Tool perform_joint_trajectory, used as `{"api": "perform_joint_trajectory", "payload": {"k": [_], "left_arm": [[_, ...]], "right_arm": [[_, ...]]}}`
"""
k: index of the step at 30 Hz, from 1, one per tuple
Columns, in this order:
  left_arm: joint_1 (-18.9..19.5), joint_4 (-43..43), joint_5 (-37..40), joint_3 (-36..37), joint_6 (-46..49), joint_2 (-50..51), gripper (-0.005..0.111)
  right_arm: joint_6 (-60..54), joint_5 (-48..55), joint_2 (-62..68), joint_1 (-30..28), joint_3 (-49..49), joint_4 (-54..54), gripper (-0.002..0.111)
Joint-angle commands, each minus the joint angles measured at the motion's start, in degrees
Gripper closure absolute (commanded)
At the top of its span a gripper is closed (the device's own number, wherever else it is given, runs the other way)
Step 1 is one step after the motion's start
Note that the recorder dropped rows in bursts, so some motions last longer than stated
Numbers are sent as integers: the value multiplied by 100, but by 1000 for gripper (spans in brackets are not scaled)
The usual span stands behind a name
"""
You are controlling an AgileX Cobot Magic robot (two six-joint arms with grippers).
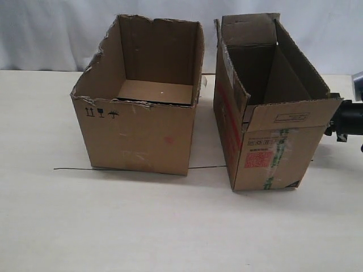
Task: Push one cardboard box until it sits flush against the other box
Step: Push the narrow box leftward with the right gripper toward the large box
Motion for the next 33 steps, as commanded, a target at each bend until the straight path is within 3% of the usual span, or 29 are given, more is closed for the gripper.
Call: {"api": "perform_joint_trajectory", "payload": {"k": [1, 22, 27, 33], "left_arm": [[-45, -34, -54, 17, -6, -19, 107], [-45, -34, -54, 17, -6, -19, 107], [-45, -34, -54, 17, -6, -19, 107], [-45, -34, -54, 17, -6, -19, 107]], "right_arm": [[-88, -22, -34, 424, 22, 51, 103], [-279, -538, -34, 1385, 22, 1271, 103], [-476, -680, -34, 1244, 22, 1211, 103], [-155, -680, -487, 716, 35, 309, 103]]}}
